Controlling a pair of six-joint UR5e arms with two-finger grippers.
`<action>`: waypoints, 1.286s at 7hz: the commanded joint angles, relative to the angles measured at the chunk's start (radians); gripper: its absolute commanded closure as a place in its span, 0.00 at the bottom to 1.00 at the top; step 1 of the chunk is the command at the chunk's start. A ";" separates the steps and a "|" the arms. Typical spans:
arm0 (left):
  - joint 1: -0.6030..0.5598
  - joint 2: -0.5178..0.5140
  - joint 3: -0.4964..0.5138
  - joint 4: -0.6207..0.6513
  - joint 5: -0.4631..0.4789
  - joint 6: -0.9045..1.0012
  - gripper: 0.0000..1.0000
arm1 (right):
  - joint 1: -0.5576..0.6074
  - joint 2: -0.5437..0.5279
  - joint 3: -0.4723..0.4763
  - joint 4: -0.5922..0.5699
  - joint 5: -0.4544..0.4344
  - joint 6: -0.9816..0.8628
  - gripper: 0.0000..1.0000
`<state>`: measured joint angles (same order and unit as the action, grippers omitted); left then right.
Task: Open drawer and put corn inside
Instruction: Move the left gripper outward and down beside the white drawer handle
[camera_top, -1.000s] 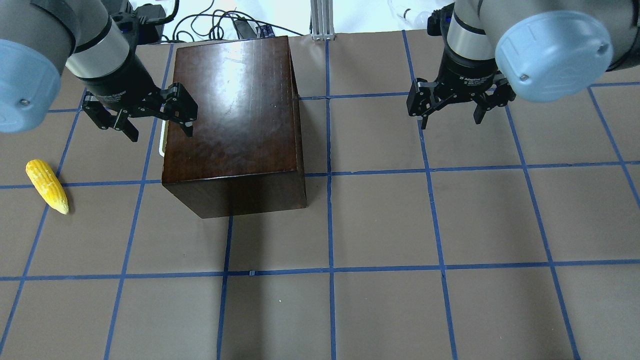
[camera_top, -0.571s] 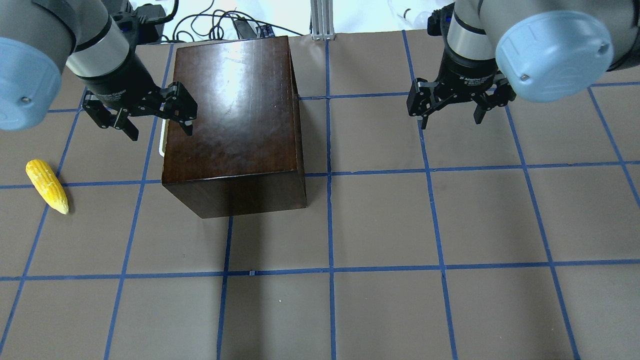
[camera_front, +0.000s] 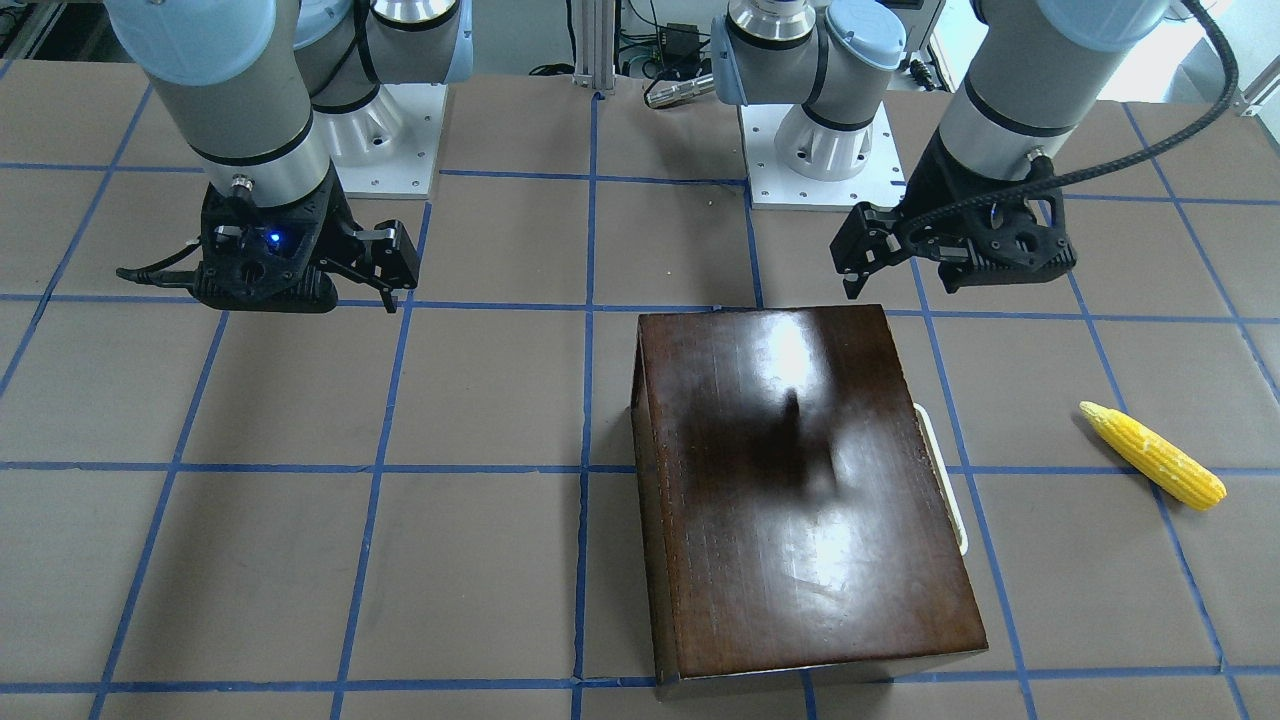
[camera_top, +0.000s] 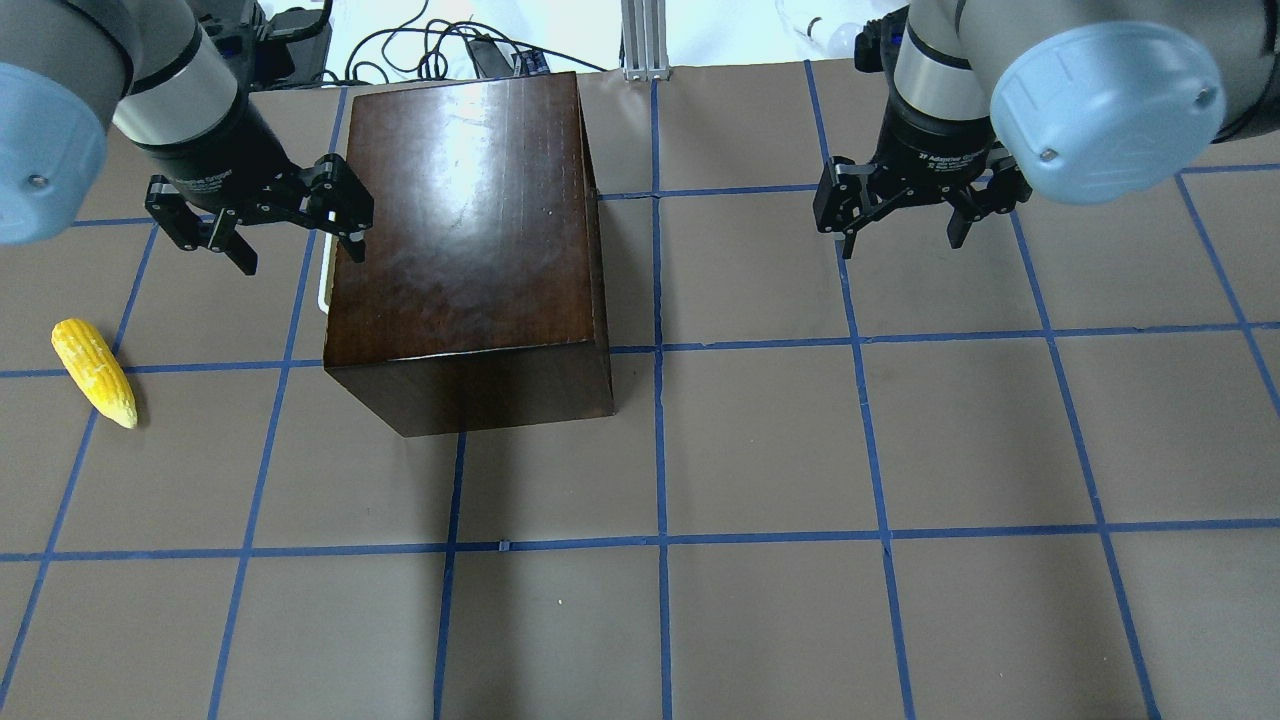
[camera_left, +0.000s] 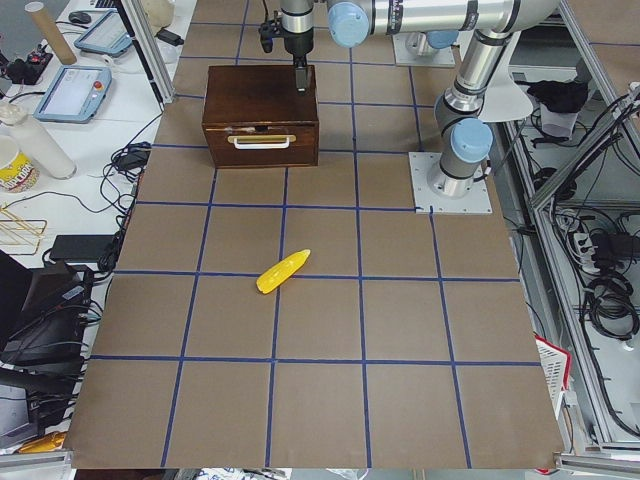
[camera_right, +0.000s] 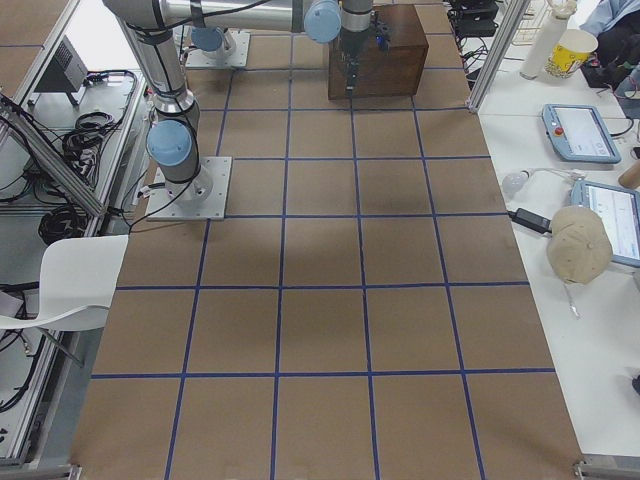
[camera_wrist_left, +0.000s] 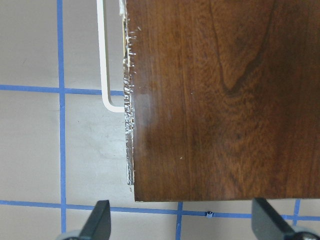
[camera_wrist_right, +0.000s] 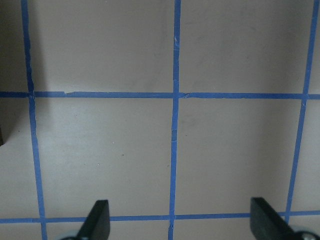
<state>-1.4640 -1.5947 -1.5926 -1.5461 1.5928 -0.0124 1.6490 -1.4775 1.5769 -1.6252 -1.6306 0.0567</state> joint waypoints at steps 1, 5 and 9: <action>0.082 -0.002 0.074 -0.053 0.003 0.003 0.00 | 0.000 0.000 0.000 -0.001 0.000 0.000 0.00; 0.255 -0.071 0.086 0.051 0.001 0.254 0.00 | 0.000 0.000 0.000 -0.001 -0.002 0.000 0.00; 0.274 -0.226 0.075 0.183 -0.074 0.369 0.00 | 0.000 0.000 0.000 0.001 -0.002 0.000 0.00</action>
<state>-1.1923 -1.7628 -1.5146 -1.4137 1.5515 0.3148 1.6490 -1.4778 1.5769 -1.6257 -1.6321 0.0567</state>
